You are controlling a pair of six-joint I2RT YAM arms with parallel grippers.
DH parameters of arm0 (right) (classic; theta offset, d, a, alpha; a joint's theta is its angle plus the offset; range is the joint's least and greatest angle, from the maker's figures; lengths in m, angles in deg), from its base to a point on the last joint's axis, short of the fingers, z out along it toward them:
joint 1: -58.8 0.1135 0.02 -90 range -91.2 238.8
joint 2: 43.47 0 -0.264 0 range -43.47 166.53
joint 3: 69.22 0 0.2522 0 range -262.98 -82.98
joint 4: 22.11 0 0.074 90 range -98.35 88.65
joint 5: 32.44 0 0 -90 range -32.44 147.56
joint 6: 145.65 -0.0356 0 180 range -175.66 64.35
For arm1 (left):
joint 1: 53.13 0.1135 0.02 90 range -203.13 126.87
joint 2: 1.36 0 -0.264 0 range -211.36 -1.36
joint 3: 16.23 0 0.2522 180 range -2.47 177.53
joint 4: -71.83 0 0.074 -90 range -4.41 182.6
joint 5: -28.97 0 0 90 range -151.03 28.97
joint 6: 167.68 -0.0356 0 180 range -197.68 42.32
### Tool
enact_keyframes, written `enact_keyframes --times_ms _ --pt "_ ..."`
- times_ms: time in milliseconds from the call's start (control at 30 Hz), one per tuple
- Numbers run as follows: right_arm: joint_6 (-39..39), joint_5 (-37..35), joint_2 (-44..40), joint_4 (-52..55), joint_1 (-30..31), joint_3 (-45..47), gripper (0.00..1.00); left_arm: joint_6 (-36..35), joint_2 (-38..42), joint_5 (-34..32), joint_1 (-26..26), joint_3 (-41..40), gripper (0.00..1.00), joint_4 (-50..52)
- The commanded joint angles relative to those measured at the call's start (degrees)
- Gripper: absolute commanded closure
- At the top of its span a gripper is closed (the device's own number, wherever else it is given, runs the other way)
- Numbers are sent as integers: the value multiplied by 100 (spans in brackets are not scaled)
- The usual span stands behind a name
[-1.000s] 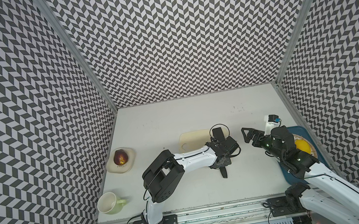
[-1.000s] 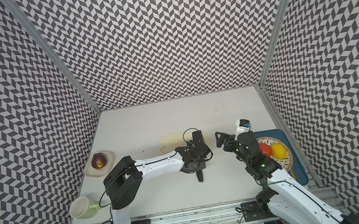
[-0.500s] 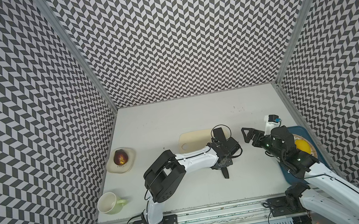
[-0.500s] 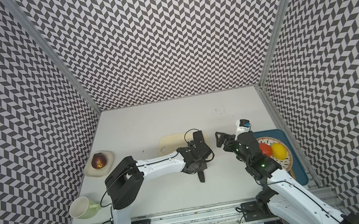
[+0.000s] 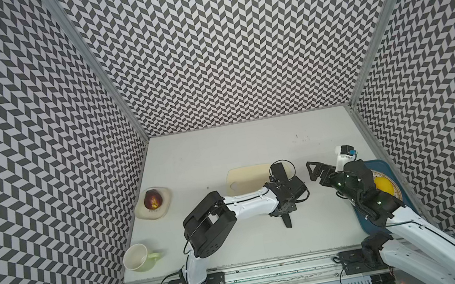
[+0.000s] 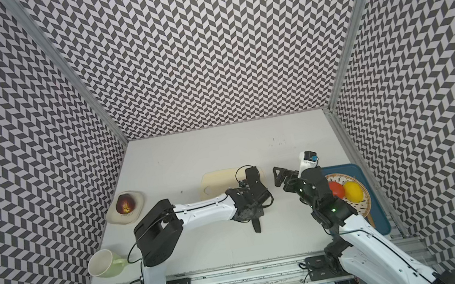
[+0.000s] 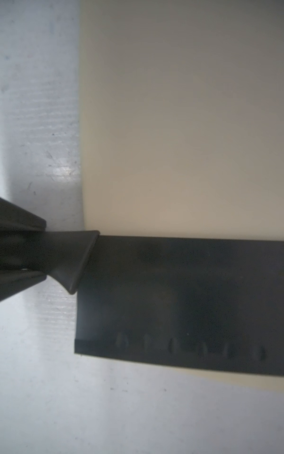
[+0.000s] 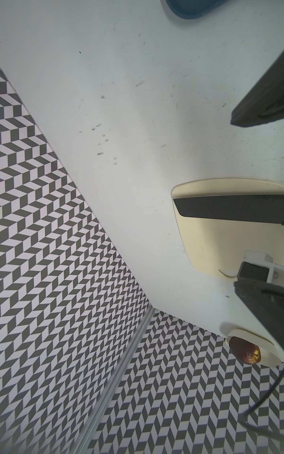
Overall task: Align the knife with the edge of the cutting board
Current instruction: Place the knife at the edge of the cutting board.
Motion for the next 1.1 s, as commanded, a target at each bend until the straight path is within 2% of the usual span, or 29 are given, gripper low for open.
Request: enact_keyframes --times_ms 0,400,500,567,833,1000,1067 --pt "-10 -57 -92 -119 -19 -57 0 41 -116 -128 -47 218 78 -87" --pt "-6 -57 -87 -121 -17 -53 0 37 -362 -70 -48 371 75 -15" --pt "-6 -61 -90 -128 -15 -53 0 64 -331 -78 -48 358 70 -4" --pt "-6 -64 -89 -126 -18 -52 0 79 -292 -120 -48 344 73 -1" --pt "-14 -64 -88 -128 -15 -44 0 287 -126 -252 -39 191 74 57" --pt "-14 -56 -94 -135 -20 -44 0 294 -169 -203 -37 236 69 34" --pt "-14 -61 -96 -129 -18 -44 0 294 -156 -199 -39 248 54 24"
